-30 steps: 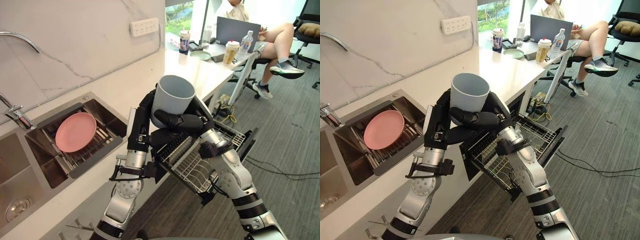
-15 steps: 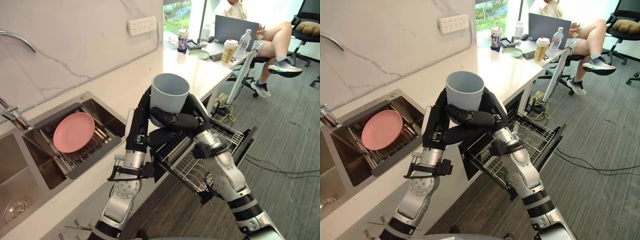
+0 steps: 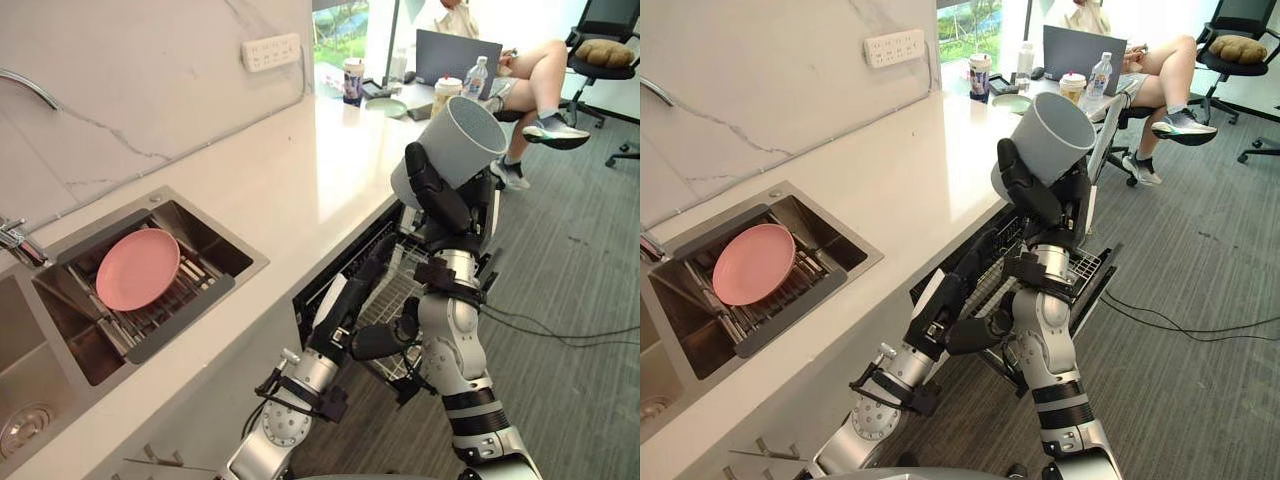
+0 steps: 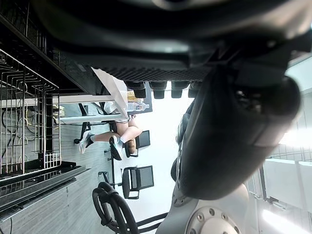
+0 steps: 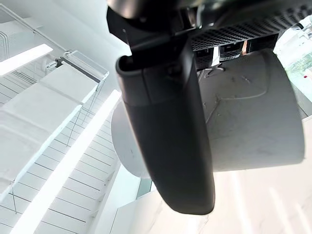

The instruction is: Walk over to the sink, pick up the cup, carry it to the dishwasher, place the cup inside the dishwasher, then close the dishwasher door

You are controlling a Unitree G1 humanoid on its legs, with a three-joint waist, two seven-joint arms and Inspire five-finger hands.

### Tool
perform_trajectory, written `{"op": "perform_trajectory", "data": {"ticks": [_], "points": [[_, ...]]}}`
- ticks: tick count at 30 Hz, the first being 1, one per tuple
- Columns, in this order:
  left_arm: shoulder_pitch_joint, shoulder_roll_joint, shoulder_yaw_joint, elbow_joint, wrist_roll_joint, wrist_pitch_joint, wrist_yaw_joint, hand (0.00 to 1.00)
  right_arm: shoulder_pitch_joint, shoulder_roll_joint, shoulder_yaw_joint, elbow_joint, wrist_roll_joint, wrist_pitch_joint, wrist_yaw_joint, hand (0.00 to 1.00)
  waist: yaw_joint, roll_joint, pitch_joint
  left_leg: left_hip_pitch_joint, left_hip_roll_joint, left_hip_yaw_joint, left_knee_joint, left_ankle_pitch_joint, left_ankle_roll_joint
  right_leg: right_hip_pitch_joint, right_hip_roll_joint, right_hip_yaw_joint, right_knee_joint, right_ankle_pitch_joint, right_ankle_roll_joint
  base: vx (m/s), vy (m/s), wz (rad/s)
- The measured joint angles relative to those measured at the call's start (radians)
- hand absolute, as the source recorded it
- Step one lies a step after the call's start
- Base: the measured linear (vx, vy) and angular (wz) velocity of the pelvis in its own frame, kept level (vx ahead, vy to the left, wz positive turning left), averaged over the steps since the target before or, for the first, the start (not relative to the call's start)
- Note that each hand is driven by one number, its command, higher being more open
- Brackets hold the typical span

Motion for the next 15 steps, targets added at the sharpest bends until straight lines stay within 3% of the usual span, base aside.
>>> {"op": "perform_trajectory", "data": {"ticks": [10,15], "points": [[0.001,-0.01,0.027,-0.001,-0.022,0.008,-0.033,1.0,0.02,0.005,-0.023,0.002,-0.1,-0.016,-0.116,0.0,0.004,-0.001,-0.001,-0.004,-0.003,-0.008,0.0,0.0,0.0,0.0,-0.005,-0.008,0.0,0.0,0.001,0.0,0.006,0.02],[0.05,-0.027,0.042,0.048,-0.144,0.11,-0.14,1.0,0.112,-0.01,-0.191,0.019,-0.14,0.02,-0.121,0.0,0.004,-0.002,-0.001,-0.009,-0.005,-0.01,-0.001,0.0,0.0,-0.004,-0.009,-0.009,0.0,0.001,0.004,0.0,0.0,0.0]]}}
